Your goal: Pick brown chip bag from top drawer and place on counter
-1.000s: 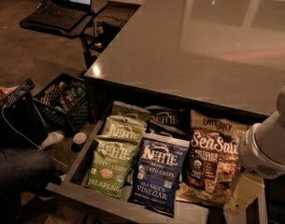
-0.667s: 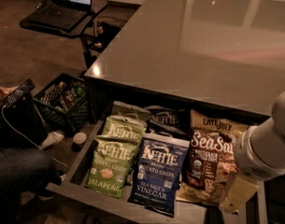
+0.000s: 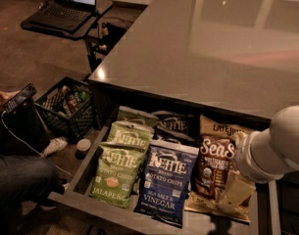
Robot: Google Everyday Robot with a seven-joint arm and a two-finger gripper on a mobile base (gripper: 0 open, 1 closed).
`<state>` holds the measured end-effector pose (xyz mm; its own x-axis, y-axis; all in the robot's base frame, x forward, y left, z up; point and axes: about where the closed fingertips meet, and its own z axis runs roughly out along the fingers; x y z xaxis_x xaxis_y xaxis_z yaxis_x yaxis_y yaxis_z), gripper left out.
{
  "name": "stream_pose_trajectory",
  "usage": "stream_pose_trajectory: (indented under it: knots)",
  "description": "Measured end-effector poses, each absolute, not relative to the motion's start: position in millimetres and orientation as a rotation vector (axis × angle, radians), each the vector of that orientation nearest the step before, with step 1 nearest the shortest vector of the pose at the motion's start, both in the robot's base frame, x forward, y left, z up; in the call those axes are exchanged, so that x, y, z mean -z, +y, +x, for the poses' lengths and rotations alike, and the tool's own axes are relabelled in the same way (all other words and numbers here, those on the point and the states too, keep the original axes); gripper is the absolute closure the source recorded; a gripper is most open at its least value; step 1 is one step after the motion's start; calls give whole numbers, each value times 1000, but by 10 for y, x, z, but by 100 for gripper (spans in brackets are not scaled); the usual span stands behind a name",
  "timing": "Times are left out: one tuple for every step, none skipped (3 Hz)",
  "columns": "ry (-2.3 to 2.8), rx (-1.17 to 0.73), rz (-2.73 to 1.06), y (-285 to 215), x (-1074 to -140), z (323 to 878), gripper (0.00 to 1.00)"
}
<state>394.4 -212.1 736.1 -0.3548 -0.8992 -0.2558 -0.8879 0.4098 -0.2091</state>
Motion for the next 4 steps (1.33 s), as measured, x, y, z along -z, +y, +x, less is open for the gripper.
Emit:
stream_pose_trajectory:
  knots:
    - [2323, 92, -1535, -2145, -7276, 4106, 0]
    - [2311, 130, -1528, -2198, -7216, 4272, 0]
    - [2284, 144, -1546, -2181, -7037, 4582, 0]
    - [2280, 143, -1558, -2171, -6969, 4655, 0]
